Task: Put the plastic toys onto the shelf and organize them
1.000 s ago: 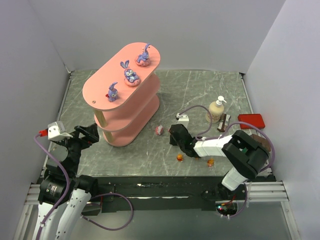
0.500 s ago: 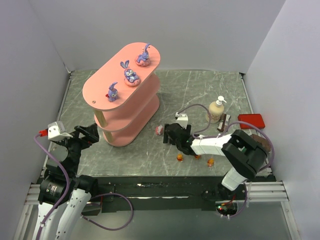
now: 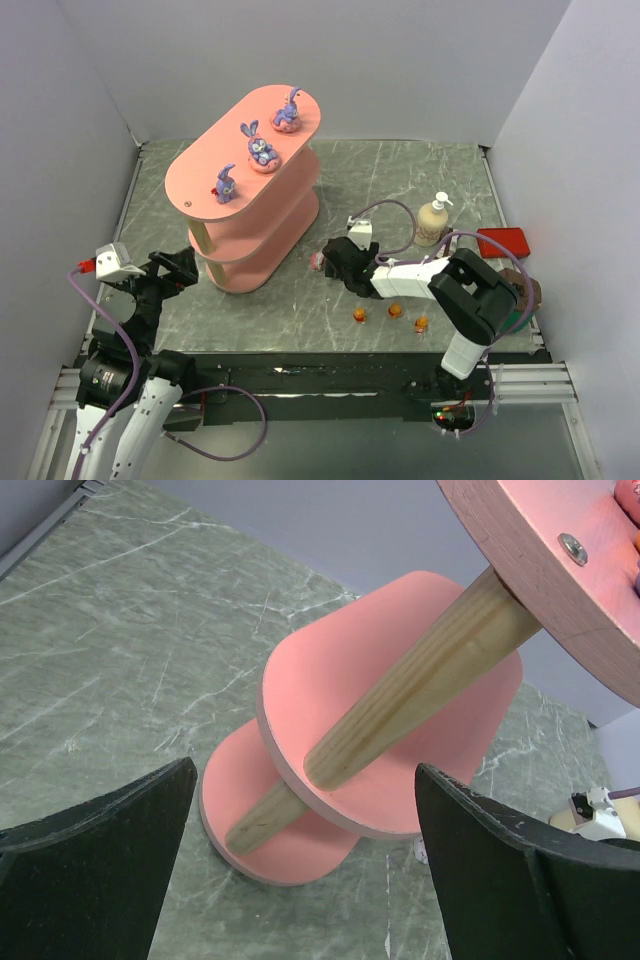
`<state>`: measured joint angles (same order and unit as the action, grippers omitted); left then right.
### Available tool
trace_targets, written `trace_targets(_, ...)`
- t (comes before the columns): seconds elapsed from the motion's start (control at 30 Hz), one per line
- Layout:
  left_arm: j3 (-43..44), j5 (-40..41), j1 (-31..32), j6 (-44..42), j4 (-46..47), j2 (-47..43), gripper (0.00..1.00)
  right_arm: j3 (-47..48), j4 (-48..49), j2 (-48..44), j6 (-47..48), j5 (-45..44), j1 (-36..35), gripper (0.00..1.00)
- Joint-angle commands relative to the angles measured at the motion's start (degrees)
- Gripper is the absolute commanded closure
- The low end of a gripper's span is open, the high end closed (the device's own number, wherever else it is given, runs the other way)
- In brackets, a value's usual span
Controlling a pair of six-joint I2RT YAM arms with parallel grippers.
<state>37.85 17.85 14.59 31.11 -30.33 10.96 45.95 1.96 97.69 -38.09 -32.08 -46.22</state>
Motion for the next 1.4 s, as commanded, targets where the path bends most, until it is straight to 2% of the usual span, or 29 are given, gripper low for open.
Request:
trace_targets(0.0, 0.5, -0.7, -0.2, -0.5, 0.9, -0.8, 0.04, 0.3, -2.7, 3.3, -2.4, 0.9, 1.0, 0.18)
trace_targets(0.17, 0.5, -0.7, -0.2, -0.4, 0.9, -0.9, 0.04, -1.7, 3.5, 2.7, -0.7, 2.7, 1.0, 0.3)
trace_targets(0.43, 0.5, -0.6, -0.2, -0.5, 0.9, -1.0, 0.04, -2.8, 6.5, 1.7, 2.3, 2.9, 0.9, 0.5)
trace_targets(0.63, 0.5, -0.6, -0.2, -0.5, 0.8, -1.0, 0.04, -4.7, 9.0, -2.7, 5.8, 3.2, 0.9, 0.57)
trace_targets(0.8, 0.5, -0.5, -0.2, -0.5, 0.8, -1.1, 0.04, -6.3, 8.9, -10.8, 8.8, 5.0, 0.1, 0.6)
trace_targets(1.07, 0.5, -0.4, -0.2, -0.4, 0.8, -1.6, 0.04, -5.7, 7.8, -19.5, 14.1, 6.2, -6.3, 0.62)
trace_targets(1.23, 0.4, -0.5, -0.2, -0.4, 0.8, -1.7, 0.04, -3.2, 9.6, -19.8, 17.5, 10.9, -9.6, 0.62)
trace_targets(1.37, 0.4, -0.7, -0.1, -0.5, 1.0, -2.1, 0.04, 0.1, 12.7, -15.8, 21.1, 14.3, -11.4, 0.62)
